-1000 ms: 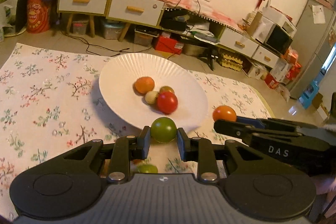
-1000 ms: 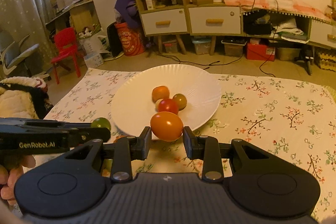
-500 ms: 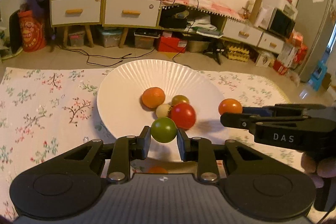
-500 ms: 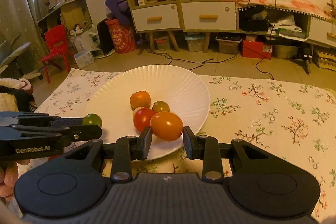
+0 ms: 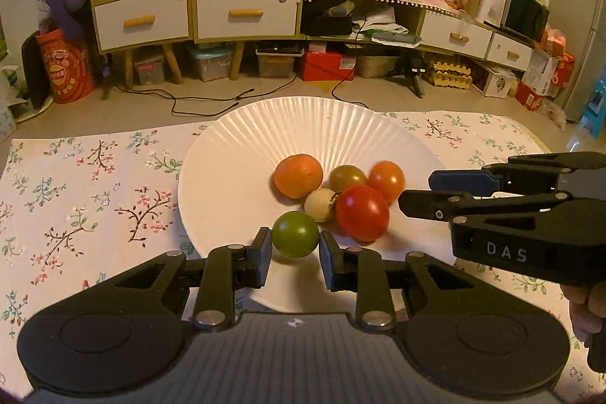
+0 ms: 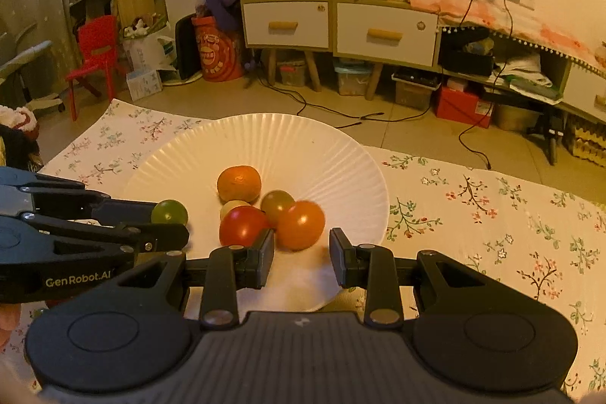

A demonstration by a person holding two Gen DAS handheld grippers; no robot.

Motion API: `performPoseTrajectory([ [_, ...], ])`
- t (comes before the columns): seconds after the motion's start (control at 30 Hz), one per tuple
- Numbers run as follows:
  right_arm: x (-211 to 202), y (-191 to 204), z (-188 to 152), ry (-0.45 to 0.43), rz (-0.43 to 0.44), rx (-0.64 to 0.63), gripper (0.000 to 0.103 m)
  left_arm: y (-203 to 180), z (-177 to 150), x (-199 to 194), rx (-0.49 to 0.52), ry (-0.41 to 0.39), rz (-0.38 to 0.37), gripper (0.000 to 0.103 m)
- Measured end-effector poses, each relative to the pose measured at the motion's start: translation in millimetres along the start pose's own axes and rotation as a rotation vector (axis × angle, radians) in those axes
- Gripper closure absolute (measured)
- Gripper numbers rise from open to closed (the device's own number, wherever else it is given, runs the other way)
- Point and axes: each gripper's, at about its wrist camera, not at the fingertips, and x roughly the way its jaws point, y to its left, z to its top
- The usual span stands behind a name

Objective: Organize fruits
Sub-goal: 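Open both grippers to drop the tomatoes onto the plate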

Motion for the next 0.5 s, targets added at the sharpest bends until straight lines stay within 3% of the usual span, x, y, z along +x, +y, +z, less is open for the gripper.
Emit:
performPoseTrajectory([
  [0.27, -0.2, 0.3, 2.4, -0.001, -0.010, -0.013, 0.074, -1.1, 2.0, -3.5, 0.030, -0.019, 0.011, 0.083],
  [0.5, -7.9, -3.6, 2.7, -0.020, -0.003, 0.005, 0.056, 2.3, 2.7, -10.6, 0.023, -0.033, 0.016, 0.065],
])
